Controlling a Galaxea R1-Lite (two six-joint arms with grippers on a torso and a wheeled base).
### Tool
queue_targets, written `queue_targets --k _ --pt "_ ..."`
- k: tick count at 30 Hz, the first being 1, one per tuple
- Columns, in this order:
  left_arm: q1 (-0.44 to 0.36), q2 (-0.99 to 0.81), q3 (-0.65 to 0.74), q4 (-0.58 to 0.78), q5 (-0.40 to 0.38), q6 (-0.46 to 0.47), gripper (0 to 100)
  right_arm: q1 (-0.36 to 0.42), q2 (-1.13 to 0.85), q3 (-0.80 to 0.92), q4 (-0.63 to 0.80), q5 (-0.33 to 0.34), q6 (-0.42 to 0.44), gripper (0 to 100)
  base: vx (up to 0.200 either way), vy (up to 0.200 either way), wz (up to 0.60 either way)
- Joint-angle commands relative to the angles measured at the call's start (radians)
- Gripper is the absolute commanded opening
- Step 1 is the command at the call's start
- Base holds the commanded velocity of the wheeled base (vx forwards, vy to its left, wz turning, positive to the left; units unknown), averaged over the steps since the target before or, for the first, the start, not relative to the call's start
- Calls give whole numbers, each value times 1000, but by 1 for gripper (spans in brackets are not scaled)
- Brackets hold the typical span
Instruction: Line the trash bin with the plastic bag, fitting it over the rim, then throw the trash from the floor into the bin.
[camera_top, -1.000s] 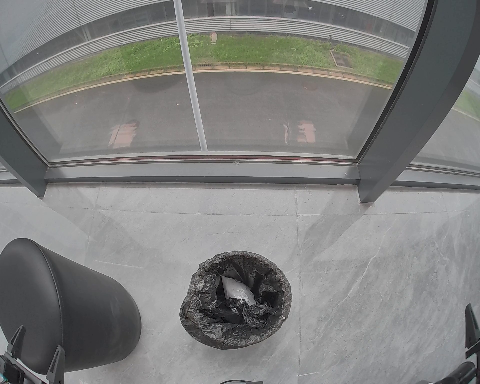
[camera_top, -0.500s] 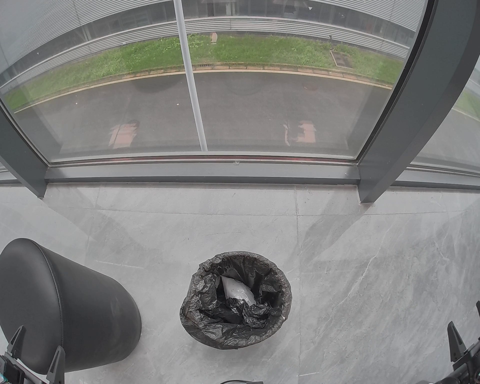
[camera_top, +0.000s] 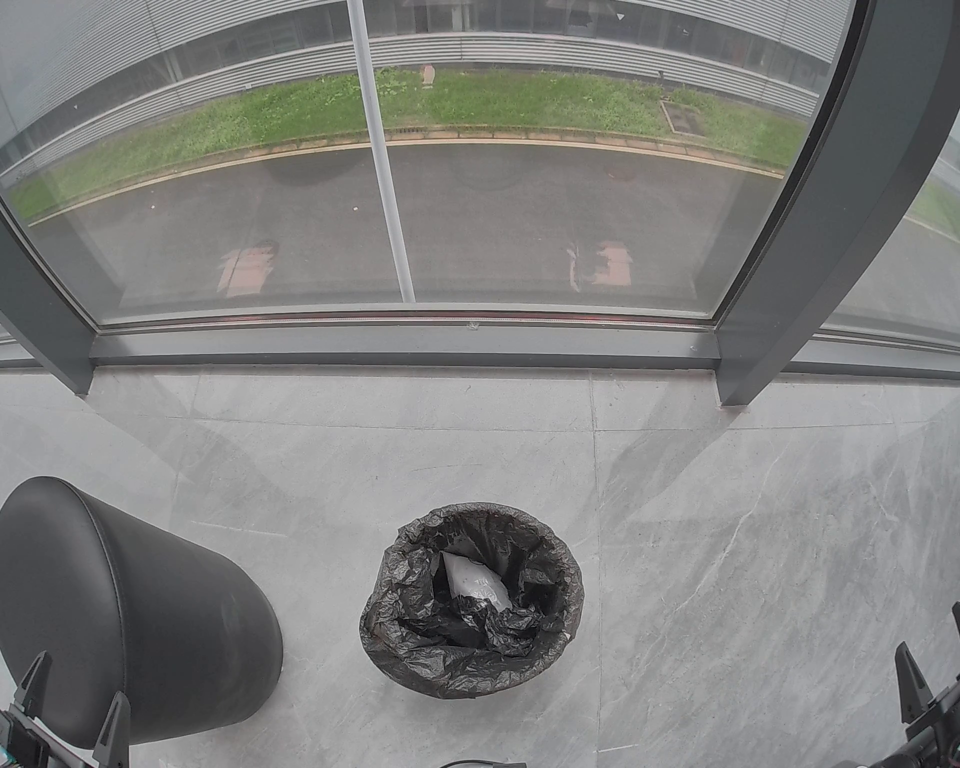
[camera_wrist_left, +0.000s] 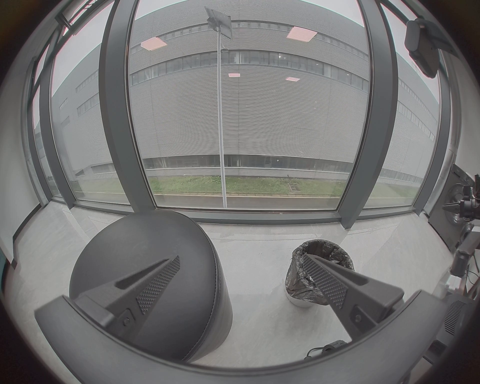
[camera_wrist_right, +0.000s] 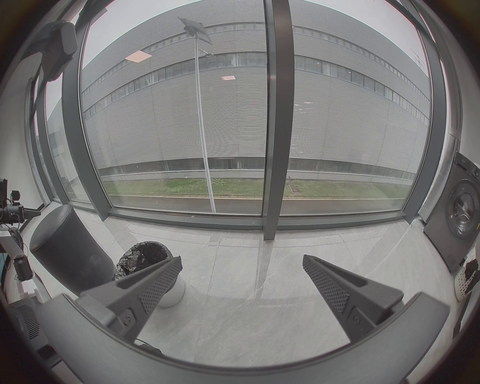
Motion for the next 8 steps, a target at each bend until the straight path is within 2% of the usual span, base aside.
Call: queue_targets --k 1,8 --pt "0 -15 16 0 0 0 100 0 -11 18 0 -1 2 100 0 0 0" --pt "0 -15 16 0 0 0 100 0 -11 18 -2 -13 7 100 0 0 0"
